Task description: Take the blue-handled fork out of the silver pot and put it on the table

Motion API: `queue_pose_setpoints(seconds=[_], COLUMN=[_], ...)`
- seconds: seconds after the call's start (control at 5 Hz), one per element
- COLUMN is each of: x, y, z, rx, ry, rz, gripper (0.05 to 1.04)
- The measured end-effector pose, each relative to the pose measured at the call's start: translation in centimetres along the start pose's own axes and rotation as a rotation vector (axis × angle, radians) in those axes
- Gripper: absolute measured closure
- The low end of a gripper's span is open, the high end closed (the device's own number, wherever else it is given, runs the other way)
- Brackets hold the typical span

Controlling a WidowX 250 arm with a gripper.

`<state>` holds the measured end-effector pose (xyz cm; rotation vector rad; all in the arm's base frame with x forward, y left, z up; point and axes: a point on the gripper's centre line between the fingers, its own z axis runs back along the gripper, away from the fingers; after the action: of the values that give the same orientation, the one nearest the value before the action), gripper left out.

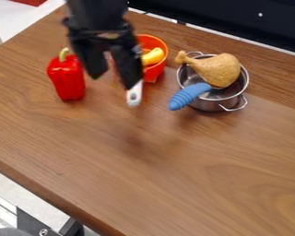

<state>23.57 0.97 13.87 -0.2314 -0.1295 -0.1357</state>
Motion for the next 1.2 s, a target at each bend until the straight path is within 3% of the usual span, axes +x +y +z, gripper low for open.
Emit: queue_pose_setpoints(seconds=[0.4,0.8,1.2], x=[2.5,3.6,3.7], y=[-2.2,-3.5,-3.0], z=[-1.9,-4.8,-5.5], rx=[-0.022,0.019,0.05], ry=[0.009,0.018,0.025], rz=[0.06,0.088,0.084], gripper=[0.084,0.084,0.084])
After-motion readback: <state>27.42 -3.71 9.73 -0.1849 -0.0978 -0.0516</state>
